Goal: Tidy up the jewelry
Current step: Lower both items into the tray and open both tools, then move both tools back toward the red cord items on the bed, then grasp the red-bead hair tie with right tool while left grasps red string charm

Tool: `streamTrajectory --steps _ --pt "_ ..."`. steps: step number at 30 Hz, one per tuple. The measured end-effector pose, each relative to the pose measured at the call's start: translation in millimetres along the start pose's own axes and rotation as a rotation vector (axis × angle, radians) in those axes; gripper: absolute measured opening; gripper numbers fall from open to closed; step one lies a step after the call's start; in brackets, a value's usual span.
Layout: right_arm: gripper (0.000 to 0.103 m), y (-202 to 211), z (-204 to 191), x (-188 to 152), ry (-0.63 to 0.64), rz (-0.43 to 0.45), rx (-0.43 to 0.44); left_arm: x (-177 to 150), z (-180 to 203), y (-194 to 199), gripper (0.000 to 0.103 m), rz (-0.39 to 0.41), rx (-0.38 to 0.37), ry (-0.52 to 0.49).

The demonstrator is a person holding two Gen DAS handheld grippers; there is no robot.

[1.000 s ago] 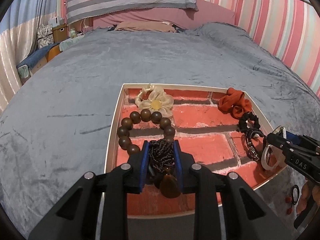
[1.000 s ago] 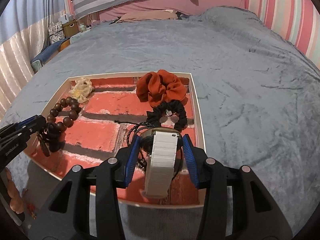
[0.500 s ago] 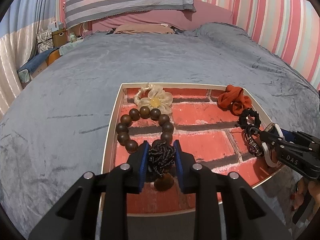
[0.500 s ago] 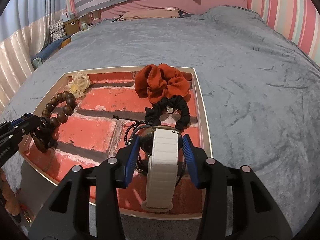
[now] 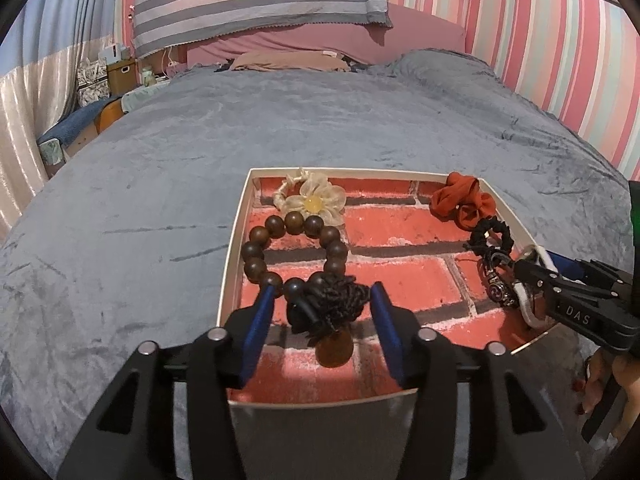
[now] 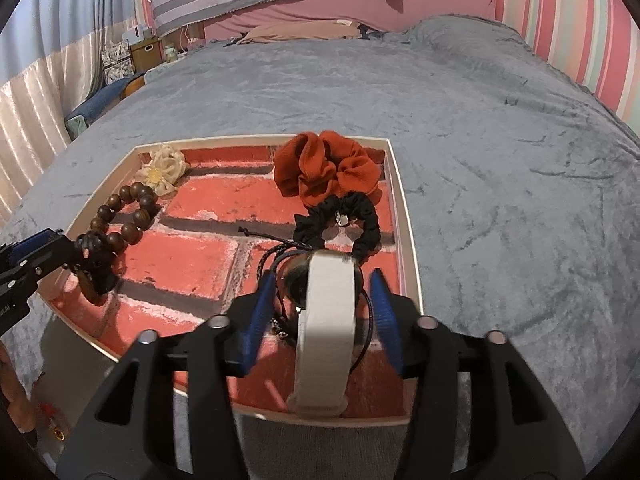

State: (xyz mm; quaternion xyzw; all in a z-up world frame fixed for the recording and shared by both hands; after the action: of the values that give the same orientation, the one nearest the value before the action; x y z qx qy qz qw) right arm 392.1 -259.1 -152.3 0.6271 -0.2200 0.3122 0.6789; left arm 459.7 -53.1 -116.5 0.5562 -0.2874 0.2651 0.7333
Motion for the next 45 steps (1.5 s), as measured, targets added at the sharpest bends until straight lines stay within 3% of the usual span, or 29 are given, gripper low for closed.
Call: streamTrajectory --steps 6,8,12,14,16,26,36,42,45 --pt "0.070 33 -4 9 0.007 0.063 -0.005 3 4 29 0.061 0.033 -0.032 0.001" --pt "0.077 47 -2 11 0.002 0.084 -0.008 5 4 45 0.071 0.058 -0.039 0.004" --pt "0.090 77 1 9 0.010 0.114 -0.030 8 3 73 0.073 0.086 -0.056 0.012" --pt "0.095 92 3 4 0.012 0.126 -0.043 7 0 87 0.090 0.103 -0.052 0.018" --pt "0.099 106 6 -2 0.013 0.137 -0.059 3 -4 105 0.091 0.142 -0.042 0.020" --pt "0.099 149 26 -61 -0.012 0.134 -0.110 -46 -18 133 0.091 0.105 -0.029 0.027" --pt "0.097 123 46 -126 -0.054 0.021 -0.172 -104 -38 110 0.091 -0.003 0.005 0.055" --pt "0.087 110 53 -146 -0.081 -0.023 -0.149 -127 -42 98 0.091 -0.036 0.027 0.035" --pt "0.087 106 52 -150 -0.086 -0.035 -0.131 -130 -41 94 0.091 -0.047 0.021 0.039"
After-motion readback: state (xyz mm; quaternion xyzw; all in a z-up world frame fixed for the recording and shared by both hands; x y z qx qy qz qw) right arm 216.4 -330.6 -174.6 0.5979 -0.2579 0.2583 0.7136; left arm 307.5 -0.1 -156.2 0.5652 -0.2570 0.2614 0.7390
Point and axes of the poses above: each gripper's, at about its wrist camera, not at the fingertips, and y roughly against the way its jaws point, z to its right, x to its top, the point moved 3 cm from there along -y, roughly the way its jaws point, and after that the axes turned 11 degrees about y, right-handed, at the moved point
